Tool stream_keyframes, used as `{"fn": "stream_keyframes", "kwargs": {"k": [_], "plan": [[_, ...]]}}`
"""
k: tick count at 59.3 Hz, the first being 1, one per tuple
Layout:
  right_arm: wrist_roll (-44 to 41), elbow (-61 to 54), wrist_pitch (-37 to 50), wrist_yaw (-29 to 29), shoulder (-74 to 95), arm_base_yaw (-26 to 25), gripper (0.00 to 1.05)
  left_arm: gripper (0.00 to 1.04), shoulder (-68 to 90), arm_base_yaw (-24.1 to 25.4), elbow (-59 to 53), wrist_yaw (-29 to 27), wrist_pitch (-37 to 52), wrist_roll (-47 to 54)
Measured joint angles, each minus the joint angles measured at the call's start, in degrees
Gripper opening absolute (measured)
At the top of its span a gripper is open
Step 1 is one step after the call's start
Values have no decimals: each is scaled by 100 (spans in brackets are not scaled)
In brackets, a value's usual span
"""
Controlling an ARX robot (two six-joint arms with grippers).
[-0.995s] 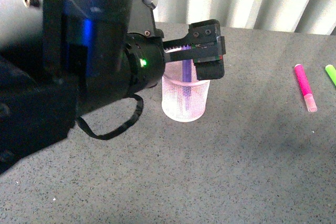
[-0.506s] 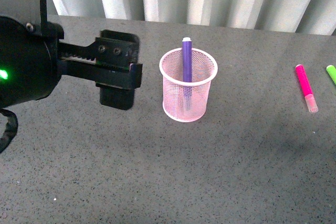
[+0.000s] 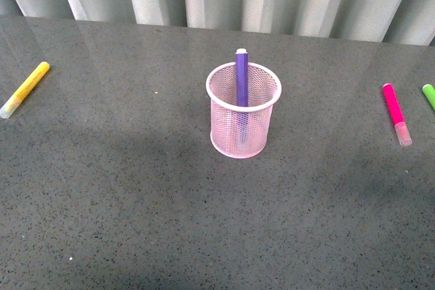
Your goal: Insert purple and pink pens into pink cup
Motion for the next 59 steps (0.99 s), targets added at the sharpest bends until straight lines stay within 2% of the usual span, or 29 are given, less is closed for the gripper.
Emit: {"fn": "stream_keyframes", "kwargs": {"k": [26, 30, 33, 59], "plan": [[0, 0, 0, -9, 0, 0, 98, 4, -2083, 684, -452, 608, -1611, 13], [0, 0, 0, -9, 0, 0, 98, 4, -2503, 1078, -503, 1110, -1980, 15], [2, 0, 0, -9, 0, 0, 98, 4, -2846, 1231, -505, 1150, -2277, 13], [0, 0, 0, -7, 0, 0, 98, 4, -4367, 1266, -507, 1167, -3703, 15]]}}
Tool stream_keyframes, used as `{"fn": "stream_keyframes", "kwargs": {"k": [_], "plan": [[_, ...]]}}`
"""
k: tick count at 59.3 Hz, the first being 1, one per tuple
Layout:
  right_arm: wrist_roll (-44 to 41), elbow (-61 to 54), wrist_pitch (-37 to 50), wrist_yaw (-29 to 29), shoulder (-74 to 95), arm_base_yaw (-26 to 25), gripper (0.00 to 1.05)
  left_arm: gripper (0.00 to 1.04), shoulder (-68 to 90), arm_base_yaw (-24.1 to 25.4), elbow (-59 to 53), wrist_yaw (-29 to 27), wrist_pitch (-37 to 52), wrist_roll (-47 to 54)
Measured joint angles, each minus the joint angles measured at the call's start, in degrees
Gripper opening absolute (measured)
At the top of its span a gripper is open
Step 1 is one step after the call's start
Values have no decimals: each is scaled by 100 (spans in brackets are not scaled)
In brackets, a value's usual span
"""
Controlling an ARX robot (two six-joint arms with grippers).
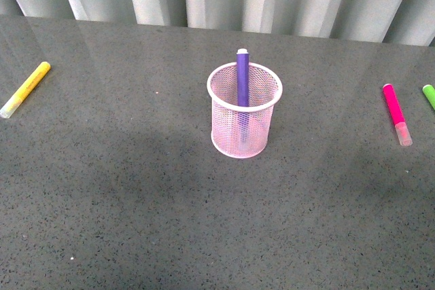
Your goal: Insert purple and pink pens into pink cup
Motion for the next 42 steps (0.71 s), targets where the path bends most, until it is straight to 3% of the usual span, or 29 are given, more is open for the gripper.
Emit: {"fn": "stream_keyframes", "kwargs": {"k": [35, 42], "plan": [[0, 0, 0, 2, 0, 0, 98, 4, -1064, 0, 0, 2, -1058, 0], [0, 0, 0, 4, 0, 0, 98, 4, -1845, 0, 2, 17, -2015, 0]]}}
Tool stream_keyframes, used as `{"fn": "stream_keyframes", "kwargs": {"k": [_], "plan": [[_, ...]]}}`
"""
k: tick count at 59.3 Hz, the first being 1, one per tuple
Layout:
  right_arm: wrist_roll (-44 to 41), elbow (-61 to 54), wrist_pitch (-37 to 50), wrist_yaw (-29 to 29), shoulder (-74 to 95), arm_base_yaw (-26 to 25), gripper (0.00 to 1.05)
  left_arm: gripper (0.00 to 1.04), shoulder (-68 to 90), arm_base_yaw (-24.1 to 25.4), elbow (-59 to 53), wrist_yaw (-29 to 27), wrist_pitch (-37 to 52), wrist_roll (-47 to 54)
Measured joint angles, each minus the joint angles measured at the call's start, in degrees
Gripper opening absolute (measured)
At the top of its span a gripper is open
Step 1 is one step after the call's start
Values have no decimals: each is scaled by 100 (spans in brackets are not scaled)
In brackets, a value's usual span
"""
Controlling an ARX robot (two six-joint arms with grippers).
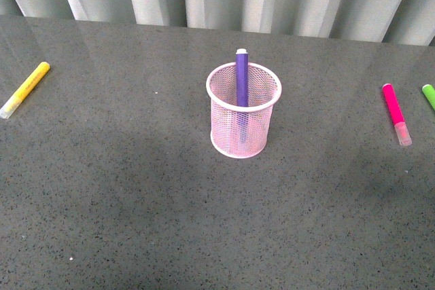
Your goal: Insert purple and pink pens into pink cup
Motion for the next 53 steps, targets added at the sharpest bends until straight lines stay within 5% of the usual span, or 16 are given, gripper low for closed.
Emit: {"fn": "stream_keyframes", "kwargs": {"k": [14, 30, 35, 44, 53], "plan": [[0, 0, 0, -2, 2, 0, 98, 7, -199, 0, 0, 0, -59, 0], [81, 70, -240, 223, 114, 24, 98, 55, -199, 0, 0, 0, -61, 0], [352, 535, -1010, 459, 1161, -313, 98, 70, -199, 0, 0, 0, -61, 0], [339, 1325, 328, -494, 4000, -1497, 98, 100, -199, 0, 0, 0, -61, 2], [339, 2533, 599, -892, 6599, -1587, 98, 98, -199, 0, 0, 0, -61, 13]]}}
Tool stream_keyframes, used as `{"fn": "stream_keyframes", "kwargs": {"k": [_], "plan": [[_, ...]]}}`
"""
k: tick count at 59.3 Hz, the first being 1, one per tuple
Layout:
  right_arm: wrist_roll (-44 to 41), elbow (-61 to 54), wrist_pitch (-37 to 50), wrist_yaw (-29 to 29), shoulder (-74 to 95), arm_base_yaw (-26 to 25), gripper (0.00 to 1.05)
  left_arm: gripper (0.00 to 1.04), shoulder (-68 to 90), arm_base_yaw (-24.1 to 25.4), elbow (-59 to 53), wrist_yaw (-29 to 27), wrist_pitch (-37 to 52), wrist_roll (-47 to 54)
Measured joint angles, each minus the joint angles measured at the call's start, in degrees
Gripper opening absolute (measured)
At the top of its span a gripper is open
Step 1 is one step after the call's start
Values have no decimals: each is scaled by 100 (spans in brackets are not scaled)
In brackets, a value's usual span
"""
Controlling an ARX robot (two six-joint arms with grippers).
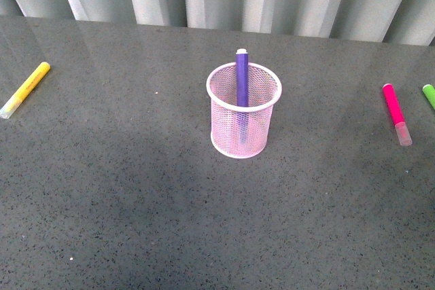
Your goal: Insert purple and pink pens into pink cup
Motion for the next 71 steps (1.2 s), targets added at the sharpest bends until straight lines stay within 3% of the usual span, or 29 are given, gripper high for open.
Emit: {"fn": "stream_keyframes", "kwargs": {"k": [23, 50, 71], "plan": [[-352, 1878, 173, 568, 3093, 435, 98, 98, 0, 0, 0, 0, 0, 2], [-155, 3195, 208, 938, 4763, 1169, 98, 98, 0, 0, 0, 0, 0, 2], [278, 3980, 149, 990, 5541, 1467, 98, 98, 0, 0, 0, 0, 0, 2]]}}
